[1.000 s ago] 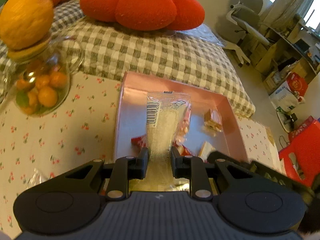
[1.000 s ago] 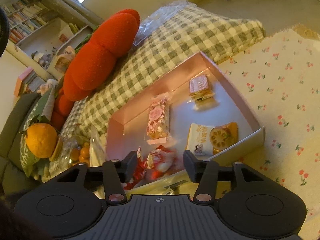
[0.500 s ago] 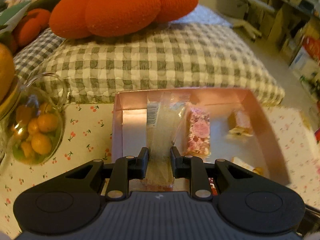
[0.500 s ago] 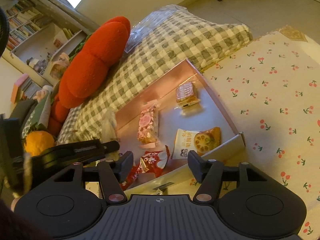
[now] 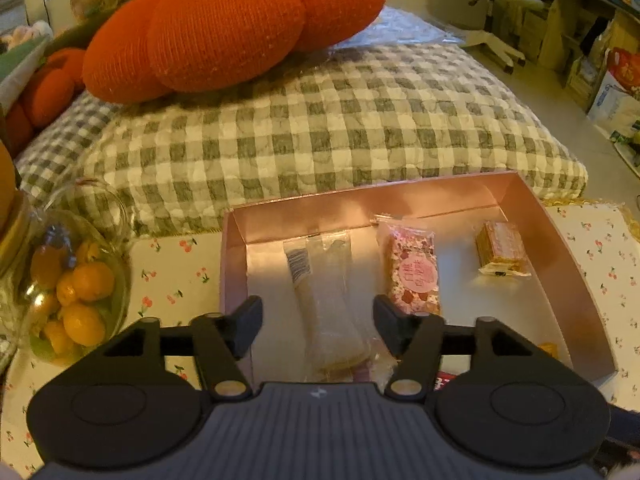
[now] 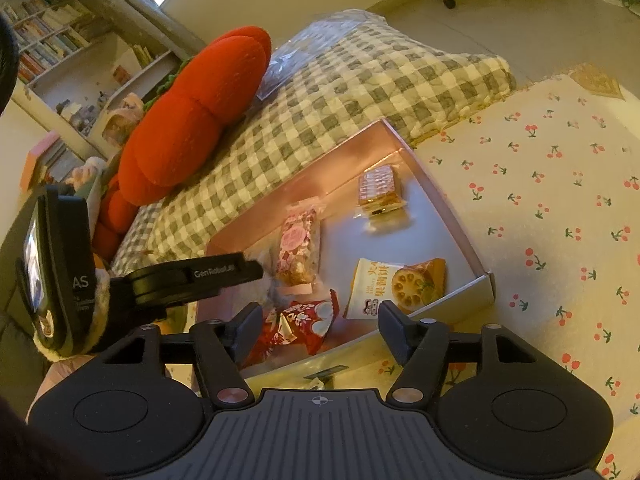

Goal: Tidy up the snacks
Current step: 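Lower both snacks into the silver box and open both tools, then withdraw both tools from the box toward the remaining snacks, then grasp another clear-wrapped white snack with the left tool while the right tool grasps the gold bar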

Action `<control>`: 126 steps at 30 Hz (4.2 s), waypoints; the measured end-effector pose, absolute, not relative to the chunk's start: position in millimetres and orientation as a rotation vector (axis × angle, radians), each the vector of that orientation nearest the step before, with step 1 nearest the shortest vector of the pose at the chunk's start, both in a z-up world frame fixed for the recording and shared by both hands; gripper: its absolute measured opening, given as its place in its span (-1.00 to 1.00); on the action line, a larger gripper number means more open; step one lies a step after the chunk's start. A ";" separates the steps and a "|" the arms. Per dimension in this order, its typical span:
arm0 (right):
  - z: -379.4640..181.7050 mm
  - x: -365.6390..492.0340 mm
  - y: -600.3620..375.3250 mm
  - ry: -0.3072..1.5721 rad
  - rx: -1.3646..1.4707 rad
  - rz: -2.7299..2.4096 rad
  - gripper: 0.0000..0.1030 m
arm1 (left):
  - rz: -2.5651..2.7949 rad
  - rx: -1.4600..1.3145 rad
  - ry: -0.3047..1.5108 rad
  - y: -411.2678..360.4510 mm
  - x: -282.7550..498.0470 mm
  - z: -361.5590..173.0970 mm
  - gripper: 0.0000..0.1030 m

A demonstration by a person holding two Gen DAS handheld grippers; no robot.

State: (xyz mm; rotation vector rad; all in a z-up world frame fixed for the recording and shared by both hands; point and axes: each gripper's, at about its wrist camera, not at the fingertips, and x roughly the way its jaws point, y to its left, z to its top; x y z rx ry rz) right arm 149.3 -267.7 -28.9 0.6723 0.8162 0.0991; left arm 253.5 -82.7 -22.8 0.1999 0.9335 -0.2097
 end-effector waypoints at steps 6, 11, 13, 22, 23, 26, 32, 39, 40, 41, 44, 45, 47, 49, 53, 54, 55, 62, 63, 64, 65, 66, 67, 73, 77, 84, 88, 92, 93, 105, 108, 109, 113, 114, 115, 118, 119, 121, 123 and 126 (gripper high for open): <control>-26.2 148.0 -264.4 0.817 0.660 0.108 0.28 | -0.215 0.201 0.933 -76.4 245.5 -18.9 0.26; -20.7 144.7 -264.1 0.810 0.653 0.111 0.29 | -0.222 0.183 0.926 -71.1 235.8 -12.3 0.34; -18.5 142.4 -264.4 0.807 0.647 0.110 0.40 | -0.226 0.180 0.921 -68.5 230.3 -9.2 0.34; -5.4 128.1 -262.1 0.796 0.594 0.126 0.52 | -0.244 0.128 0.907 -54.9 202.2 2.9 0.51; -4.0 126.6 -261.7 0.796 0.584 0.126 0.52 | -0.246 0.124 0.908 -53.5 199.1 3.6 0.52; -0.7 121.9 -260.6 0.799 0.560 0.127 0.54 | -0.253 0.110 0.907 -49.1 190.0 4.9 0.54; 4.2 110.8 -256.0 0.804 0.500 0.131 0.63 | -0.257 0.069 0.902 -36.2 168.8 5.9 0.66; 5.6 100.4 -250.6 0.818 0.431 0.138 0.65 | -0.249 0.046 0.905 -15.8 145.9 1.4 0.78; 5.7 99.1 -249.9 0.819 0.421 0.138 0.66 | -0.246 0.035 0.906 -11.9 142.5 0.2 0.80; 5.5 97.7 -249.6 0.819 0.413 0.140 0.66 | -0.244 0.027 0.906 -9.2 139.8 -1.0 0.82; 4.3 93.3 -247.3 0.824 0.379 0.143 0.66 | -0.240 0.012 0.915 1.2 131.7 -5.8 0.87; 3.6 91.6 -246.5 0.825 0.369 0.143 0.67 | -0.238 0.009 0.917 4.7 129.1 -7.5 0.88; 1.7 88.1 -244.6 0.830 0.348 0.144 0.67 | -0.231 0.002 0.916 11.8 124.8 -10.6 0.94; 0.1 86.0 -243.3 0.835 0.333 0.142 0.68 | -0.222 -0.004 0.905 17.9 120.5 -13.2 0.98; -3.3 79.4 -238.0 0.837 0.293 0.146 0.74 | -0.224 0.001 0.902 27.0 112.1 -18.5 0.99; -4.4 77.3 -236.3 0.836 0.282 0.149 0.74 | -0.229 0.001 0.899 29.6 110.8 -18.6 0.99; -5.3 75.6 -234.8 0.837 0.275 0.152 0.74 | -0.231 0.002 0.894 32.1 109.0 -18.7 0.99; -20.2 61.3 -218.9 0.873 0.265 0.144 0.74 | -0.193 -0.009 0.904 50.5 107.6 -25.8 0.99; -22.5 59.1 -214.4 0.883 0.259 0.142 0.74 | -0.170 -0.029 0.914 53.9 109.1 -26.6 0.99; -24.2 56.9 -209.6 0.893 0.250 0.139 0.74 | -0.145 -0.057 0.926 57.7 110.8 -27.7 0.98; -25.7 54.9 -204.3 0.904 0.241 0.135 0.74 | -0.128 -0.083 0.933 61.0 112.1 -28.4 0.98; -27.1 53.2 -198.6 0.915 0.232 0.133 0.74 | -0.111 -0.111 0.936 64.1 113.5 -28.7 0.98; -28.3 52.0 -192.7 0.926 0.230 0.132 0.74 | -0.091 -0.135 0.940 66.8 114.5 -28.9 0.98; -39.9 51.9 -165.0 0.983 0.271 0.119 0.74 | 0.036 -0.200 0.974 74.4 122.4 -40.3 0.85; -47.0 55.0 -149.4 0.994 0.264 0.079 0.74 | 0.078 -0.205 0.995 76.0 125.2 -48.4 0.77; -60.6 55.4 -131.2 1.006 0.194 0.047 0.75 | -0.012 -0.163 1.041 73.3 124.2 -51.8 0.73; -63.9 49.9 -119.6 1.002 0.069 0.088 0.75 | -0.090 -0.116 1.068 76.2 120.2 -56.3 0.73; -66.2 39.9 -118.2 0.993 -0.012 0.137 0.75 | -0.141 -0.081 1.067 84.9 113.8 -56.6 0.72; -66.4 37.5 -119.4 0.992 -0.021 0.146 0.75 | -0.152 -0.073 1.066 87.4 112.3 -56.9 0.72; -67.5 10.4 -154.8 0.941 -0.063 0.238 0.75 | -0.244 0.037 1.018 110.8 90.3 -55.4 0.70; -65.6 5.2 -167.0 0.929 -0.014 0.250 0.75 | -0.293 0.048 0.980 110.2 86.2 -53.4 0.50; -64.8 3.4 -169.0 0.923 0.000 0.262 0.75 | -0.312 0.053 0.968 108.4 85.0 -53.0 0.50; -64.2 -1.2 -165.6 0.900 -0.003 0.313 0.74 | -0.380 0.082 0.936 94.7 82.2 -54.3 0.49; -64.8 -1.5 -163.0 0.894 -0.009 0.324 0.74 | -0.390 0.088 0.931 91.0 82.8 -55.4 0.48; -65.7 -1.7 -160.0 0.889 -0.016 0.335 0.74 | -0.397 0.091 0.927 87.3 83.3 -56.8 0.46; -68.8 -1.0 -152.8 0.874 -0.040 0.357 0.74 | -0.401 0.111 0.912 81.0 84.7 -61.6 0.43; -70.0 -1.1 -150.8 0.868 -0.050 0.359 0.74 | -0.397 0.123 0.904 78.8 84.5 -63.0 0.41; -72.5 -1.3 -148.2 0.857 -0.068 0.355 0.73 | -0.389 0.147 0.884 75.0 83.2 -65.1 0.40; -74.3 -2.1 -147.0 0.841 -0.088 0.352 0.72 | -0.382 0.155 0.868 73.4 82.2 -66.4 0.35; -75.8 -4.1 -145.8 0.823 -0.106 0.350 0.69 | -0.383 0.156 0.851 72.4 81.7 -66.0 0.17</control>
